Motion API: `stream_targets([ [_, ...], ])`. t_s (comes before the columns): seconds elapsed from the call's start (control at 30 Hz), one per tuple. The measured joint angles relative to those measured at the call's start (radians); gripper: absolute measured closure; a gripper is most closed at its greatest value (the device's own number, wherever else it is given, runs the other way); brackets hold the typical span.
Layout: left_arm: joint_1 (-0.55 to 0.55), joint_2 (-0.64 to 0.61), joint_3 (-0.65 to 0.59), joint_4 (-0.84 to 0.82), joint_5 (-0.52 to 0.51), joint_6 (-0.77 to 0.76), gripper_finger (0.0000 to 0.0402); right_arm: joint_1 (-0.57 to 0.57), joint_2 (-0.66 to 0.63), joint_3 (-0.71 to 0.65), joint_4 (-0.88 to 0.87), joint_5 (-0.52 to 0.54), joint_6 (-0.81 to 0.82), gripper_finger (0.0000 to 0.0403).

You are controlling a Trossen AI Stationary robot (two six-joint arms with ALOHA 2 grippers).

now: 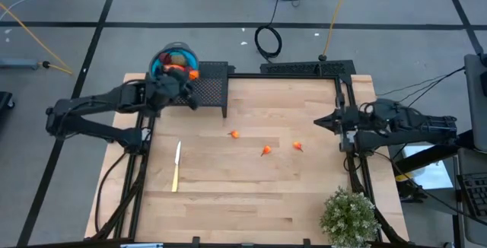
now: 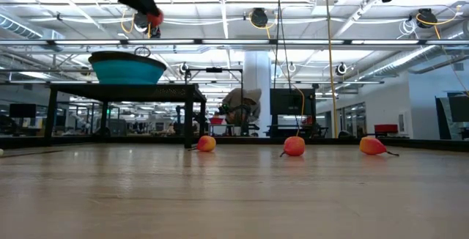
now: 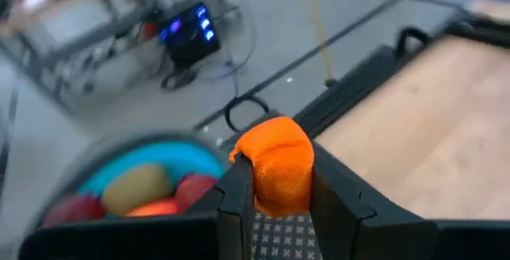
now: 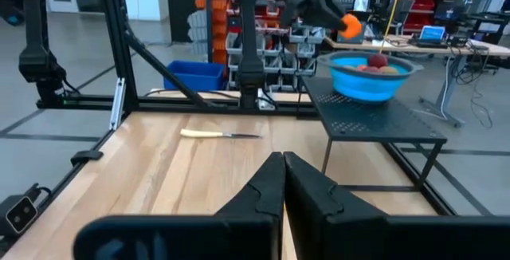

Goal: Pick & Place Fruit
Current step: Put the tangerine into the blue strainer bowl on the shelf

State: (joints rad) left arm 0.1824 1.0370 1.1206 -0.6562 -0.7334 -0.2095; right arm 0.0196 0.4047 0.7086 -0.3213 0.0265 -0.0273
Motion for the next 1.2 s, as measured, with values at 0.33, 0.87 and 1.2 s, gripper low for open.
stream_targets([
  [0.33,0.212,-0.028,0.001,-0.213,0.153,-0.317,0.0316,0.0,-0.058,0.0,-0.074,0.002,0.001,0.0402],
  [0.87,0.503,-0.023,0.001,-0.345,0.262,-0.357,0.0316,0.0,-0.065,0.0,-0.073,0.002,0.002,0.0402],
  [1.2,0.607,-0.004,0.001,-0.352,0.33,-0.237,0.0316,0.0,-0.065,0.0,-0.073,0.002,0.015,0.0402],
])
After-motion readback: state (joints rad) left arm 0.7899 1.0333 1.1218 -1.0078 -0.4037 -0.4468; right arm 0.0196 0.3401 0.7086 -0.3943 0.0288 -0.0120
